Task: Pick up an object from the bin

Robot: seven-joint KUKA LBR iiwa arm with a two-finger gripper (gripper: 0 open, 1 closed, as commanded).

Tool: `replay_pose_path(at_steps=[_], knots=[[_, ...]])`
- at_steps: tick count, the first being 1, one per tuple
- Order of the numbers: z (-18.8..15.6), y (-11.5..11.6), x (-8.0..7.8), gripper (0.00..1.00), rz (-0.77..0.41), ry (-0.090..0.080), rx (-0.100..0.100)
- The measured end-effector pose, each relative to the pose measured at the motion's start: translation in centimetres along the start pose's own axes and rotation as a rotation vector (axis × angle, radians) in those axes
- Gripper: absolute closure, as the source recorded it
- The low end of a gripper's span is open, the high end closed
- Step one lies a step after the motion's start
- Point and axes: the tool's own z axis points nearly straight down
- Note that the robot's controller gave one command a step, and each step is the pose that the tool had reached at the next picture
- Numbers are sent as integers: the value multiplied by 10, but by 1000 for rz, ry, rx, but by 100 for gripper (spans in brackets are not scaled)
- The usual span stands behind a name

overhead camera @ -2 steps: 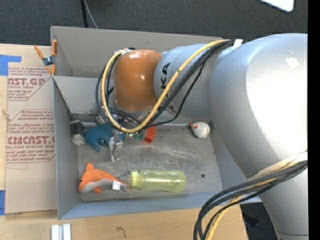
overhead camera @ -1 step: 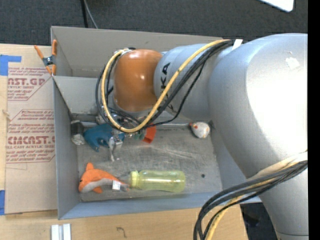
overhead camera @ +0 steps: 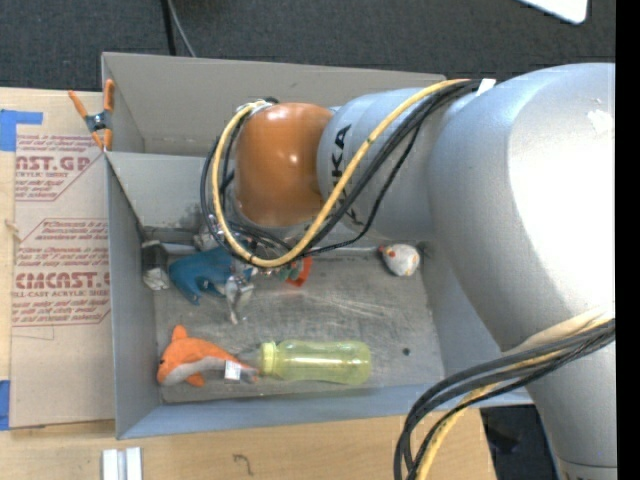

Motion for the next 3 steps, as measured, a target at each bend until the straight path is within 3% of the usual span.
replay_pose_path(at_steps=[1,3], knots=[[-1,3,1,0,4,19,2],[0,5,-1,0,43,22,4]])
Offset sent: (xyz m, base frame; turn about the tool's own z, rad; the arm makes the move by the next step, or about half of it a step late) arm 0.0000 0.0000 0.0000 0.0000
